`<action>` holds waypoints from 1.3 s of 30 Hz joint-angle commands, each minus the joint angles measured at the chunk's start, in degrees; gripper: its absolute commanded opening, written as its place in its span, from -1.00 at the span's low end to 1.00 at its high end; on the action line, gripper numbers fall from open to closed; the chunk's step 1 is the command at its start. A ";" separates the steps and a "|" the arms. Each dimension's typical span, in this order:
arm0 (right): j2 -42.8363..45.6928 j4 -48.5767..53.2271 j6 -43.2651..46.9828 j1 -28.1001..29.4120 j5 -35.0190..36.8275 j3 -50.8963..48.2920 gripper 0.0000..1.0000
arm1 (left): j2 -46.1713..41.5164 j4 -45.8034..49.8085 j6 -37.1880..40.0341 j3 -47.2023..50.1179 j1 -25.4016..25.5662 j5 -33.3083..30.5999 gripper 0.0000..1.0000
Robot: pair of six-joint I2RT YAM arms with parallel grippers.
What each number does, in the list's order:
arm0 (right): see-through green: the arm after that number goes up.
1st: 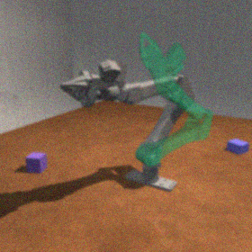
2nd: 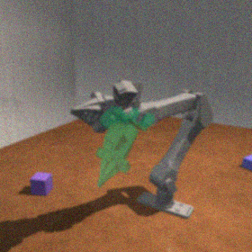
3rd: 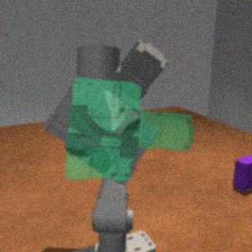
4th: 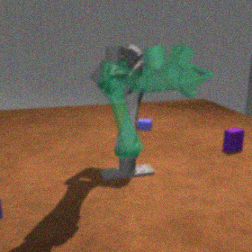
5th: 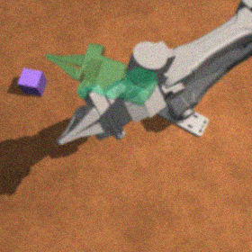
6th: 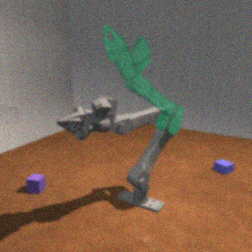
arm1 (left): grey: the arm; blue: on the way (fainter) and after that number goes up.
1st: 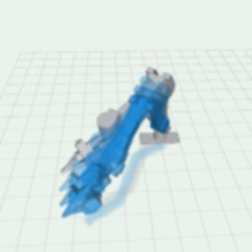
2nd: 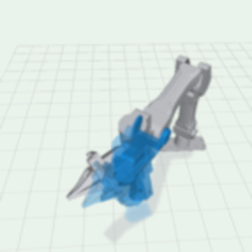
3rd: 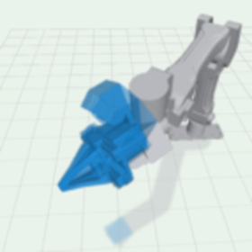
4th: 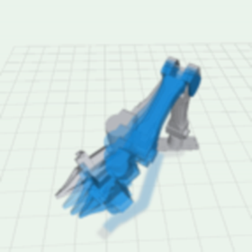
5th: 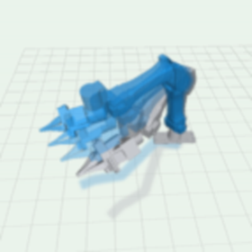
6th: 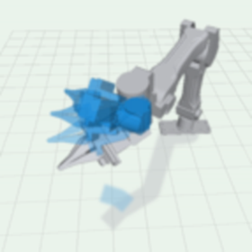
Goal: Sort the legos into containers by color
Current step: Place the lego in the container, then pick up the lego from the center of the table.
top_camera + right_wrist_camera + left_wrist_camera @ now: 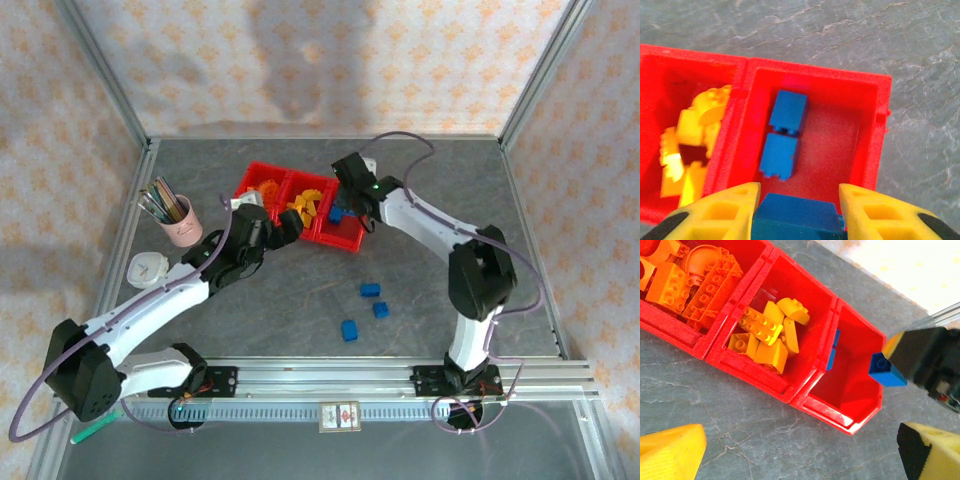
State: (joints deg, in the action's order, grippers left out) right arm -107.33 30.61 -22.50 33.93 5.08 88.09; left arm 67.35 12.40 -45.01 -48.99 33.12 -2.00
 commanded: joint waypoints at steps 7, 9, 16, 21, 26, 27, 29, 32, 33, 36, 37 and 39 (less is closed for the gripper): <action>-13.40 5.08 5.86 -3.23 4.61 14.12 -0.21 | 4.74 -3.44 2.45 -2.85 -1.86 1.98 0.98; -14.91 5.21 5.98 -3.68 5.11 15.74 -0.12 | 5.58 -3.35 2.81 -3.21 -2.09 2.18 0.99; -16.41 6.24 6.15 -4.14 4.75 19.72 0.13 | 6.09 -3.31 3.26 -3.58 -2.27 2.35 0.98; -13.15 5.56 6.89 -3.96 0.71 19.53 0.18 | 5.57 -2.48 3.53 -4.46 -2.27 2.26 0.98; -6.69 4.75 7.22 -2.62 -1.67 15.90 0.23 | 4.01 -2.46 3.40 -3.72 -2.27 3.20 0.98; -5.17 4.81 7.17 -2.24 -1.90 14.58 0.24 | 3.66 -2.14 3.21 -3.49 -2.19 3.47 0.98; -1.92 4.98 6.87 -1.32 -1.39 11.54 0.26 | 2.90 -1.71 2.69 -2.90 -1.97 3.75 0.98; 3.53 4.90 5.83 -0.21 -0.94 4.94 0.31 | 1.87 -1.00 1.91 -1.77 -1.02 3.93 0.98; 5.45 5.05 5.17 0.03 -0.95 2.48 0.32 | 1.38 -0.78 1.73 -1.47 -0.42 3.74 0.98; 10.98 5.25 3.11 0.75 -1.13 -4.80 0.36 | 0.28 -0.16 0.77 -0.44 1.82 2.34 0.98; 13.08 5.20 2.18 1.10 -0.89 -7.60 0.37 | 0.06 0.03 0.27 -0.11 2.64 1.89 0.98; 16.66 5.07 0.74 1.79 -0.88 -12.70 0.39 | -0.37 0.38 -0.93 0.61 4.09 1.40 0.98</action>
State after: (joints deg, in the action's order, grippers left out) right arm -94.02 34.26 -18.83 35.14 3.20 80.34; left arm 68.18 11.09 -44.10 -49.67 35.70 1.02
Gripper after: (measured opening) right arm 0.690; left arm 0.993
